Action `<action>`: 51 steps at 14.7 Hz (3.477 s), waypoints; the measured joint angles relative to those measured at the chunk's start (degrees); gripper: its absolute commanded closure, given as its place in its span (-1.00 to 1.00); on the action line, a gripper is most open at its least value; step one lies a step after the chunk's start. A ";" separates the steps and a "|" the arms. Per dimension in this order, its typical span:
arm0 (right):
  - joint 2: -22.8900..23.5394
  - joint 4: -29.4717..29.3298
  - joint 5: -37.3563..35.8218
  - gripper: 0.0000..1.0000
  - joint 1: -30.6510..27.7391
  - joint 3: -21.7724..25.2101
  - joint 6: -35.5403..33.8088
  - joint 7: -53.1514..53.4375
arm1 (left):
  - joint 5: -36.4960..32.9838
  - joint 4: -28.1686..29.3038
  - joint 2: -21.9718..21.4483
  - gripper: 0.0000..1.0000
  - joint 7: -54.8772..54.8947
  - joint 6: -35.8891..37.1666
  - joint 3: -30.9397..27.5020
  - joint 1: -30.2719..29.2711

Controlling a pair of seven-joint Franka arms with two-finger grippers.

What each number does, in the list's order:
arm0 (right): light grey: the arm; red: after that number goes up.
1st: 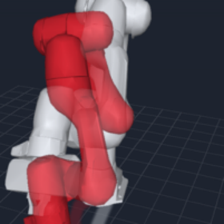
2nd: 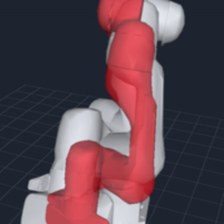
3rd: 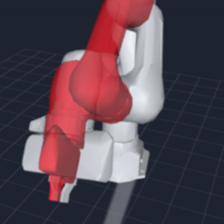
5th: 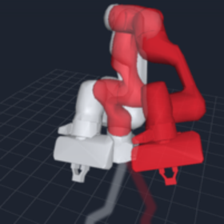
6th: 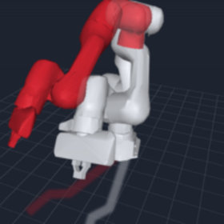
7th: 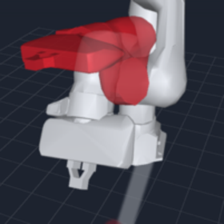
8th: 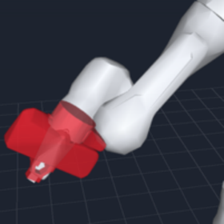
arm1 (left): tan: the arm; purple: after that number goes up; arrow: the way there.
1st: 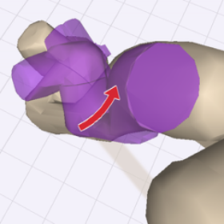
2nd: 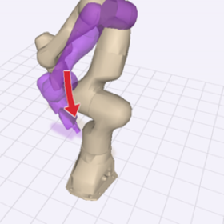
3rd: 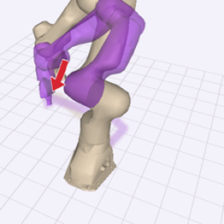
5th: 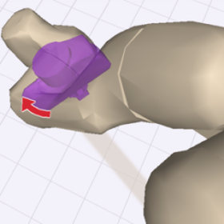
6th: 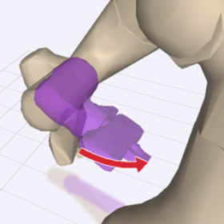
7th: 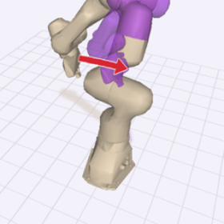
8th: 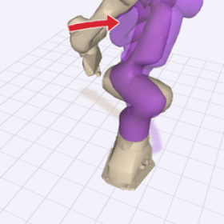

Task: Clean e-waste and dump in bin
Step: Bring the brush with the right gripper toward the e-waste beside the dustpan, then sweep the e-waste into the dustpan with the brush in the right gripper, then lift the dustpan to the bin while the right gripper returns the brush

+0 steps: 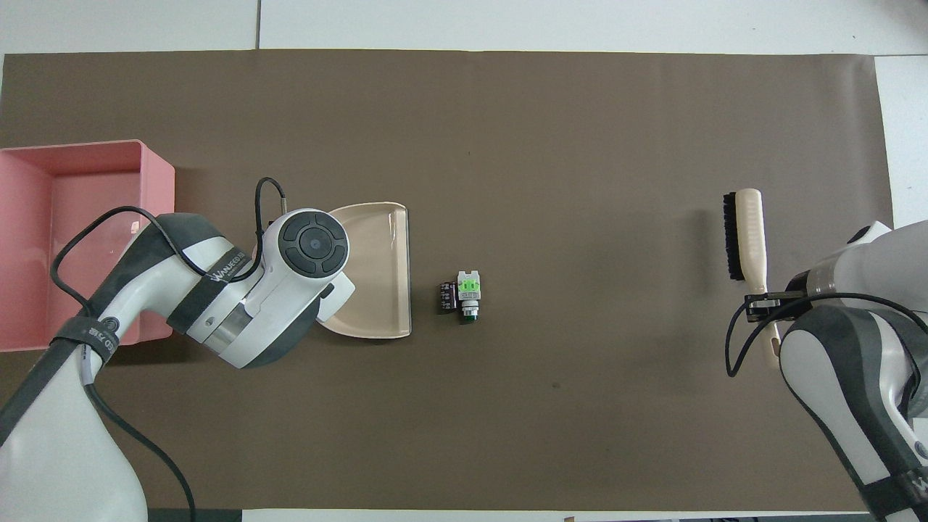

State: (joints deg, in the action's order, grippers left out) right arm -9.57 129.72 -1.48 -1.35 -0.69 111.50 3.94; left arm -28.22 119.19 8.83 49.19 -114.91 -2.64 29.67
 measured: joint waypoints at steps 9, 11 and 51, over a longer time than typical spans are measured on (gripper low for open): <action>-0.16 0.16 0.10 1.00 27.17 -0.99 -4.48 19.72 | -0.07 -0.18 -0.22 1.00 4.69 4.31 0.13 2.50; 1.39 0.44 0.10 1.00 31.41 -1.02 -3.01 21.99 | -0.07 -0.06 0.47 1.00 2.48 4.31 0.14 4.00; 5.12 -15.75 6.88 1.00 20.70 -1.09 -14.13 19.25 | 8.47 2.17 -7.31 1.00 17.79 -1.13 -0.74 -7.19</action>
State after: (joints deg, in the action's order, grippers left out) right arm -4.44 113.97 5.40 19.35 -1.77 97.37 23.19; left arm -19.75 121.37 1.52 66.98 -116.03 -3.38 22.49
